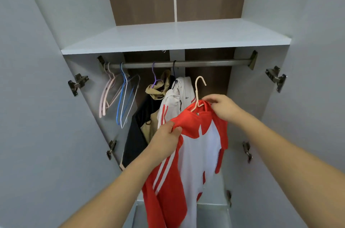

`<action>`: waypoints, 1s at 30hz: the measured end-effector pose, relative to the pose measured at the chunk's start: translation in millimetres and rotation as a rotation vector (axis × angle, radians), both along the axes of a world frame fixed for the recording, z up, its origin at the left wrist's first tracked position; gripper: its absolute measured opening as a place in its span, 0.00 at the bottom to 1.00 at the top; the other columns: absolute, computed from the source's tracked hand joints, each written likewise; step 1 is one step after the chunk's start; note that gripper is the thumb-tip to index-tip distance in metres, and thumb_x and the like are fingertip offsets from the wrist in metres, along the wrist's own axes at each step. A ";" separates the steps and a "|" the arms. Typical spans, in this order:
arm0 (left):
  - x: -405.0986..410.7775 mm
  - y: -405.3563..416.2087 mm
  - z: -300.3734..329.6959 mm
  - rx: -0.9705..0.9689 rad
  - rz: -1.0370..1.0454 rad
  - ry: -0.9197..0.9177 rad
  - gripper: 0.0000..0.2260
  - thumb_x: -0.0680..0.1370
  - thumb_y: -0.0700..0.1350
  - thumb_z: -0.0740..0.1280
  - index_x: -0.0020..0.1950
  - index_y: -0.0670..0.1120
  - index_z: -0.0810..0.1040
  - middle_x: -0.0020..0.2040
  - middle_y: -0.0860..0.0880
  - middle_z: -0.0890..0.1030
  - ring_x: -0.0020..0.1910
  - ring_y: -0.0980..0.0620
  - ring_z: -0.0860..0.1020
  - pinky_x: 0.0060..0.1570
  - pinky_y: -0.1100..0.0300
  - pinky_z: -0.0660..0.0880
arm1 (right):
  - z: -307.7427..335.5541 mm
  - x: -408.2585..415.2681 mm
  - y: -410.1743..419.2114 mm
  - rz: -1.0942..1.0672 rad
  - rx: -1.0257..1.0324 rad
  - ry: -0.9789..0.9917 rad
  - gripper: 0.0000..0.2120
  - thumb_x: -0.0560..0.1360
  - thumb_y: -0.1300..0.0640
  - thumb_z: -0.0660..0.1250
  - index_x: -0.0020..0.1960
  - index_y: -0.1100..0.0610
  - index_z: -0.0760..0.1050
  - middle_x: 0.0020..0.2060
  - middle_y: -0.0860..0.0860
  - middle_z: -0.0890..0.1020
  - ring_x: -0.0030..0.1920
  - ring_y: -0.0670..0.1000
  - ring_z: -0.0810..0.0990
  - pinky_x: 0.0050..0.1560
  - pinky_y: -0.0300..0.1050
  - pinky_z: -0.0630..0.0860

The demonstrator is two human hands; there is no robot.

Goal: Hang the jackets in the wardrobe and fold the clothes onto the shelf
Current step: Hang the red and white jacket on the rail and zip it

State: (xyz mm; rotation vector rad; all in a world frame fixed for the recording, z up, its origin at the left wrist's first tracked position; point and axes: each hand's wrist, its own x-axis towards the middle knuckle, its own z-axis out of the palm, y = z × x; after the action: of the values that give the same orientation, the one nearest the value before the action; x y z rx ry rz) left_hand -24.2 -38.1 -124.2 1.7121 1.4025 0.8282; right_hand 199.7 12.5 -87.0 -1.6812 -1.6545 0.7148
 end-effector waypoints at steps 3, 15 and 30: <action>31.9 19.6 -5.2 -0.058 0.050 -0.102 0.07 0.83 0.44 0.59 0.47 0.47 0.75 0.37 0.49 0.75 0.38 0.45 0.76 0.35 0.60 0.71 | 10.6 -9.8 16.0 -0.018 0.051 0.082 0.20 0.78 0.68 0.56 0.63 0.55 0.79 0.57 0.49 0.79 0.58 0.48 0.77 0.58 0.38 0.72; 102.8 109.1 -24.2 -0.016 0.108 -0.234 0.12 0.80 0.39 0.55 0.59 0.48 0.73 0.41 0.47 0.77 0.32 0.52 0.72 0.33 0.59 0.70 | 43.5 -16.5 108.6 -0.256 -0.013 0.764 0.17 0.73 0.73 0.55 0.48 0.59 0.79 0.62 0.67 0.76 0.59 0.67 0.77 0.47 0.50 0.69; 133.0 242.0 -48.8 -0.020 0.305 -0.103 0.12 0.82 0.38 0.55 0.64 0.42 0.70 0.39 0.44 0.76 0.36 0.46 0.75 0.36 0.55 0.73 | 47.1 -9.5 217.6 -0.060 -0.078 0.398 0.20 0.75 0.75 0.56 0.65 0.70 0.70 0.67 0.66 0.73 0.67 0.64 0.71 0.66 0.57 0.70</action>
State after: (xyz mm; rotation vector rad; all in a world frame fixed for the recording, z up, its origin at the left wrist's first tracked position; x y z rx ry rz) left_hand 108.7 203.9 -173.0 1.4377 1.6177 1.0482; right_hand 190.2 230.1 -39.9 -1.5133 -1.3061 1.0200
